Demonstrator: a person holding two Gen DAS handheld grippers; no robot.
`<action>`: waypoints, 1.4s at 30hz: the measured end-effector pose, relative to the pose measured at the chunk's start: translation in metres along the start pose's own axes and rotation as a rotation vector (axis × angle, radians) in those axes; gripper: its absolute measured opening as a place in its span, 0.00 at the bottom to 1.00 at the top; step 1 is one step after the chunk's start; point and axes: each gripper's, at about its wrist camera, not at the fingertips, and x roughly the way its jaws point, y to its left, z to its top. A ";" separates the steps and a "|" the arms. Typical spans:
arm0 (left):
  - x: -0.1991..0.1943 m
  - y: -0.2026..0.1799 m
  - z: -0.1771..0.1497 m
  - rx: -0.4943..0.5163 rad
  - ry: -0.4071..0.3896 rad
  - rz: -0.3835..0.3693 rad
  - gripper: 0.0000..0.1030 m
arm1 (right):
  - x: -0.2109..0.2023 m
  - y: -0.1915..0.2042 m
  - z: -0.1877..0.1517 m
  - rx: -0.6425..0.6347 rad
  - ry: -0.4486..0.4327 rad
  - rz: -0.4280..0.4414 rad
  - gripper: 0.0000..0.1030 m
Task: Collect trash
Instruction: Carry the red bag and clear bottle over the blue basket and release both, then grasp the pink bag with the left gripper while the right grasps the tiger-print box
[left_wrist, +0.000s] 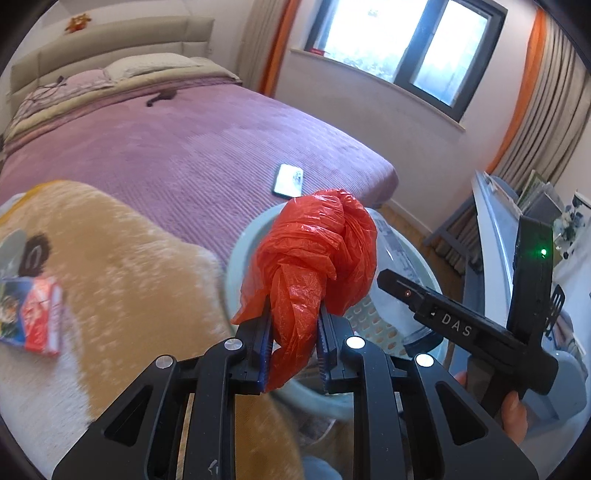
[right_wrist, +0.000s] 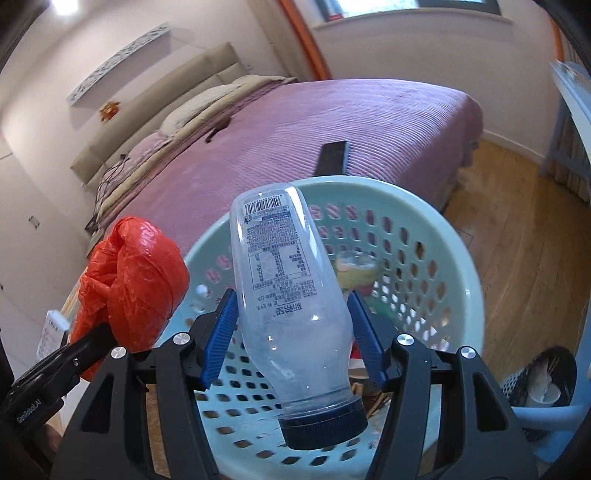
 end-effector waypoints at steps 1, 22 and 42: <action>0.004 -0.001 0.001 0.001 0.004 -0.004 0.20 | 0.001 -0.004 0.000 0.008 0.003 -0.001 0.56; -0.057 0.047 -0.026 -0.114 -0.098 -0.032 0.61 | -0.021 0.031 -0.004 -0.047 -0.013 0.053 0.57; -0.221 0.218 -0.077 -0.428 -0.360 0.320 0.61 | -0.014 0.245 -0.059 -0.495 0.006 0.300 0.57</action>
